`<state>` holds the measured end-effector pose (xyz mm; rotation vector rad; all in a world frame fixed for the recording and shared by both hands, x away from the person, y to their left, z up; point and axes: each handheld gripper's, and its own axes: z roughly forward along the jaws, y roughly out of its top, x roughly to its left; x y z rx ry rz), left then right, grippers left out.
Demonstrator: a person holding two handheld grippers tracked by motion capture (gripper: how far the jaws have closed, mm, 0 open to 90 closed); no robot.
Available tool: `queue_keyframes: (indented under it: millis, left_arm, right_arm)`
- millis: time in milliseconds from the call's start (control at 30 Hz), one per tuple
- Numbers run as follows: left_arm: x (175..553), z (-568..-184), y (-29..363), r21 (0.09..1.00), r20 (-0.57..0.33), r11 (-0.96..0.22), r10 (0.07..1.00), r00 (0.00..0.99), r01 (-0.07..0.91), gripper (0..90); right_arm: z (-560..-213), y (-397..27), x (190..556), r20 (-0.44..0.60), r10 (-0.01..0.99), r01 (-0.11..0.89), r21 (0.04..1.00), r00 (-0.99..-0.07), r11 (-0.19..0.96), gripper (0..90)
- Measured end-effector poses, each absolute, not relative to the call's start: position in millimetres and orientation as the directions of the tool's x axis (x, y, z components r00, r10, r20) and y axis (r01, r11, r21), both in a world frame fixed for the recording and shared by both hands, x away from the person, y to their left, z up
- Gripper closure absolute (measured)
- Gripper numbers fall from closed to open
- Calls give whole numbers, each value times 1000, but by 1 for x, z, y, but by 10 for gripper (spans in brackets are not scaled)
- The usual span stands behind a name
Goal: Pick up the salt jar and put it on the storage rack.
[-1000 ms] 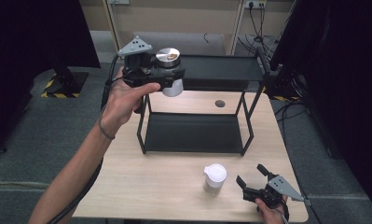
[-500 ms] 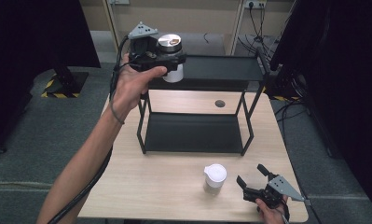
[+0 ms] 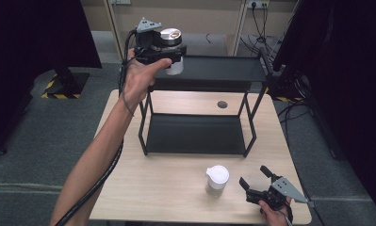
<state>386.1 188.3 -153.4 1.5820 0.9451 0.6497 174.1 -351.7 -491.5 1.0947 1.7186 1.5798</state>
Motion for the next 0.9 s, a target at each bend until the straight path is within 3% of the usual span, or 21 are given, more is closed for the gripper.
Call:
queue_keyframes:
  millis: [900]
  left_arm:
    - [411, -177, 173, 970, -47, -67, 890, 453, 233, 307]
  right_arm:
    - [-492, -353, 174, 132, 849, 199, 980, -512, -32, 6]
